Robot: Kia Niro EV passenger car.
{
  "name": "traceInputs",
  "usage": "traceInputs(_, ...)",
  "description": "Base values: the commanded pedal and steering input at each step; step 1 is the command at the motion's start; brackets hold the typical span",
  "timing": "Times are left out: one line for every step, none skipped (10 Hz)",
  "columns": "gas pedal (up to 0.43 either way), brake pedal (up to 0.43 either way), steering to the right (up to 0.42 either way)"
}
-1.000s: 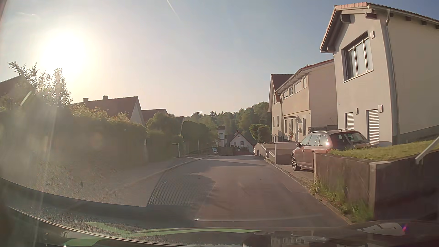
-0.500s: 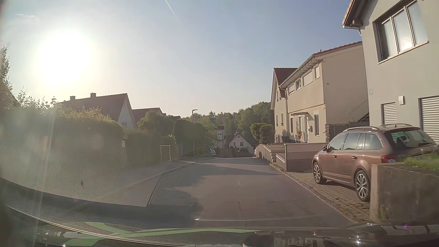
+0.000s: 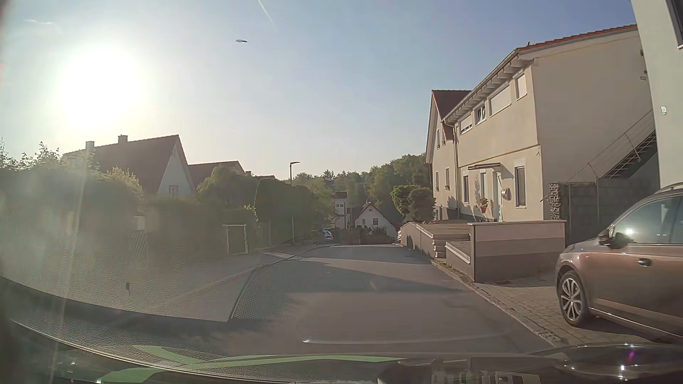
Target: Follow the waypoints while adhering to traffic rules and regulations
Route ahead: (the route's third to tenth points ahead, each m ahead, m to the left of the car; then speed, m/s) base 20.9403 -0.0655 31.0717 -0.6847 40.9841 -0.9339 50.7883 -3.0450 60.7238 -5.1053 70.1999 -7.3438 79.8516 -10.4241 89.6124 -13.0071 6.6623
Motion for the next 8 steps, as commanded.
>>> traceInputs(0.000, 0.110, 0.008)
traceInputs(0.000, 0.110, 0.009)
traceInputs(0.000, 0.110, 0.009)
traceInputs(0.000, 0.104, 0.009)
traceInputs(0.000, 0.122, 0.009)
traceInputs(0.000, 0.122, 0.008)
traceInputs(0.000, 0.128, 0.007)
traceInputs(0.000, 0.122, 0.008)
